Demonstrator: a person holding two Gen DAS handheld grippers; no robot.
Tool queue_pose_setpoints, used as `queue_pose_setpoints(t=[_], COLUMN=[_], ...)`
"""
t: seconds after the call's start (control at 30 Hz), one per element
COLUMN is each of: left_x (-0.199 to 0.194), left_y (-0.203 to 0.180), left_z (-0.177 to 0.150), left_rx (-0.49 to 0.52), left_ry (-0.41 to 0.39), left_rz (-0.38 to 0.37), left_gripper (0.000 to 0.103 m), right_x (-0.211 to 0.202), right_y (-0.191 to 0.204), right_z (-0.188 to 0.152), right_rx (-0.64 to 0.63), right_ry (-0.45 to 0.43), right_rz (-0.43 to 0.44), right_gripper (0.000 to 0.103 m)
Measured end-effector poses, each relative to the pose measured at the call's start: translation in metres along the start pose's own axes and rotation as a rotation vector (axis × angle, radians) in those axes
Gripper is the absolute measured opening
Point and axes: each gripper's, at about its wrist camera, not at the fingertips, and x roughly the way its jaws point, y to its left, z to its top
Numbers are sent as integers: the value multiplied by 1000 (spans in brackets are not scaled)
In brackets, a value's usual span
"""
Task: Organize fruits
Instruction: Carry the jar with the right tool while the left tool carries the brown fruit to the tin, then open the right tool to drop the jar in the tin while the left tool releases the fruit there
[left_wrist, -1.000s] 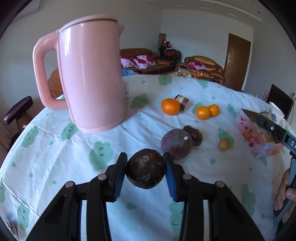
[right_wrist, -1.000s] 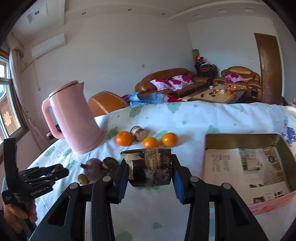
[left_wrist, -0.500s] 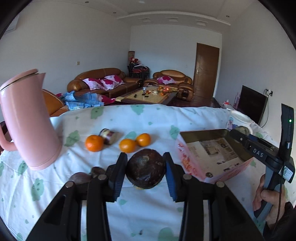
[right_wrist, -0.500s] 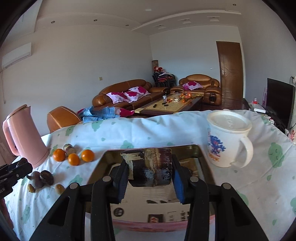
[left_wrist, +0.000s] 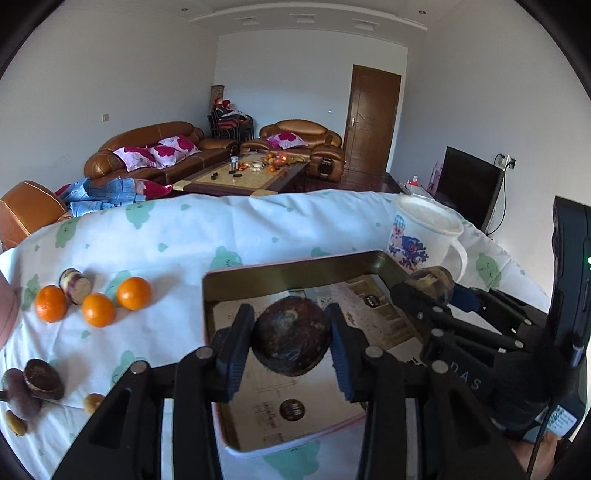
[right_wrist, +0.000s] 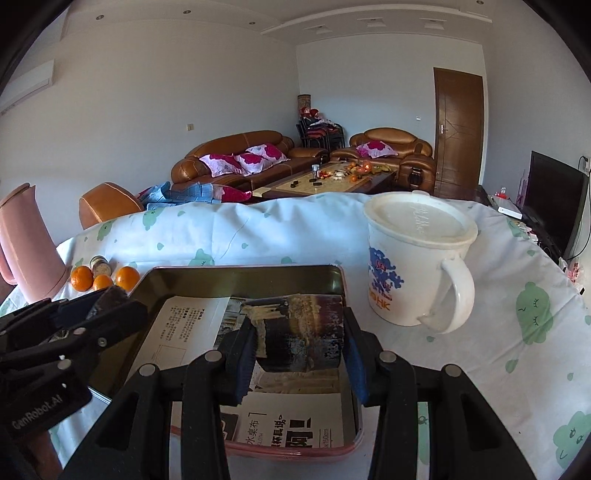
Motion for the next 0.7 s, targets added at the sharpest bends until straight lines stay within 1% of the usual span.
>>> queue_pose_setpoints(t=[0.1, 0.2, 0.43, 0.6, 0.7], left_x=[13, 23, 35, 36, 38], left_y=[-7, -8, -2, -1, -1], left_z=[-2, -4, -8, -9, -10], left_rx=[3, -2, -10, -3, -2], left_ry=[15, 35, 76, 85, 86], left_rz=[-7, -9, 23, 23, 35], left_gripper=[42, 41, 41, 42, 42], right_x=[4, 11, 12, 12, 14], right_y=[-1, -2, 4, 3, 1], right_z=[-1, 0, -1, -2, -2], right_rx=[4, 9, -23, -12, -4], right_ry=[19, 58, 70, 74, 83], right_rz=[-2, -1, 5, 21, 32], right_gripper=[44, 44, 44, 44, 44])
